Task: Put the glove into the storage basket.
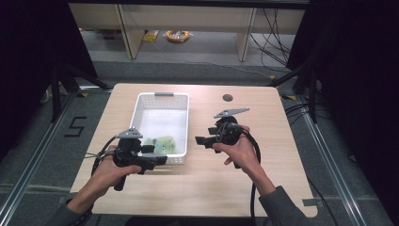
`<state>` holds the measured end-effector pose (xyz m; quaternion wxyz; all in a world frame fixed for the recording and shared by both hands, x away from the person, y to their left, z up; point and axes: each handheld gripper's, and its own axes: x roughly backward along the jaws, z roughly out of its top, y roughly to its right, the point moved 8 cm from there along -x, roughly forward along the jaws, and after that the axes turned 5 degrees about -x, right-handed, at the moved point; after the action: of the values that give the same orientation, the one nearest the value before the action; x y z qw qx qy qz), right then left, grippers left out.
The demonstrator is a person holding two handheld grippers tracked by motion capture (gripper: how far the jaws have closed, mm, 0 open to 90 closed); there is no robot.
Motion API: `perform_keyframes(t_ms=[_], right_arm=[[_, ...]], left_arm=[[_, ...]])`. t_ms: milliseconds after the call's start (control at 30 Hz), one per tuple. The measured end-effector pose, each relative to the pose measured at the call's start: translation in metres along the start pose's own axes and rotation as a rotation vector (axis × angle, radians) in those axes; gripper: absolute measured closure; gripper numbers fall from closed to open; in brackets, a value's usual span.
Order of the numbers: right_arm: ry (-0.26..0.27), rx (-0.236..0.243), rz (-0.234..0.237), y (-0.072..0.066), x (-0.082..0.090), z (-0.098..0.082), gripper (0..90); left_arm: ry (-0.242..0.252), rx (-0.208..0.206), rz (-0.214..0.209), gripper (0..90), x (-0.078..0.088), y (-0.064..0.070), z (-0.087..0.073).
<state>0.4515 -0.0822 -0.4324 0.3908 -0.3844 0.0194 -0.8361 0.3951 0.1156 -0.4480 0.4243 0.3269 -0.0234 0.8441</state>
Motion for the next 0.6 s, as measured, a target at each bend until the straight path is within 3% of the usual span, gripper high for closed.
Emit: perform_keyframes(t_ms=[33,100,200,300,333,400,500,533,600], right_arm=[[0.004,-0.019,0.003,-0.001,0.001,-0.001,32.1],[0.018,0.008,-0.003,0.004,0.004,-0.002,31.6],[0.024,-0.024,0.011,0.003,0.009,-0.008,31.4],[0.037,-0.005,0.001,0.008,0.012,-0.013,31.1],[0.035,-0.024,-0.010,0.008,0.014,-0.016,31.0],[0.046,0.001,-0.022,0.012,0.016,-0.018,30.9],[0.042,-0.018,-0.023,0.011,0.019,-0.025,30.7],[0.051,0.016,-0.029,0.014,0.021,-0.025,30.6],[0.059,0.009,-0.023,0.012,0.023,-0.029,30.1]], left_arm=[[-0.003,0.002,-0.010,26.2,-0.001,0.001,-0.001],[0.002,-0.001,-0.007,26.1,-0.002,0.002,-0.002],[0.002,0.002,-0.016,26.1,-0.003,0.004,-0.004],[0.004,-0.004,-0.021,26.1,-0.004,0.006,-0.004],[0.003,-0.004,-0.021,26.1,-0.004,0.007,-0.004],[0.014,-0.004,-0.016,26.1,-0.004,0.008,-0.003],[0.015,-0.012,-0.019,26.1,-0.005,0.010,-0.004],[0.024,-0.002,-0.019,26.1,-0.006,0.012,-0.004],[0.017,-0.017,-0.019,26.0,-0.006,0.013,-0.005]])
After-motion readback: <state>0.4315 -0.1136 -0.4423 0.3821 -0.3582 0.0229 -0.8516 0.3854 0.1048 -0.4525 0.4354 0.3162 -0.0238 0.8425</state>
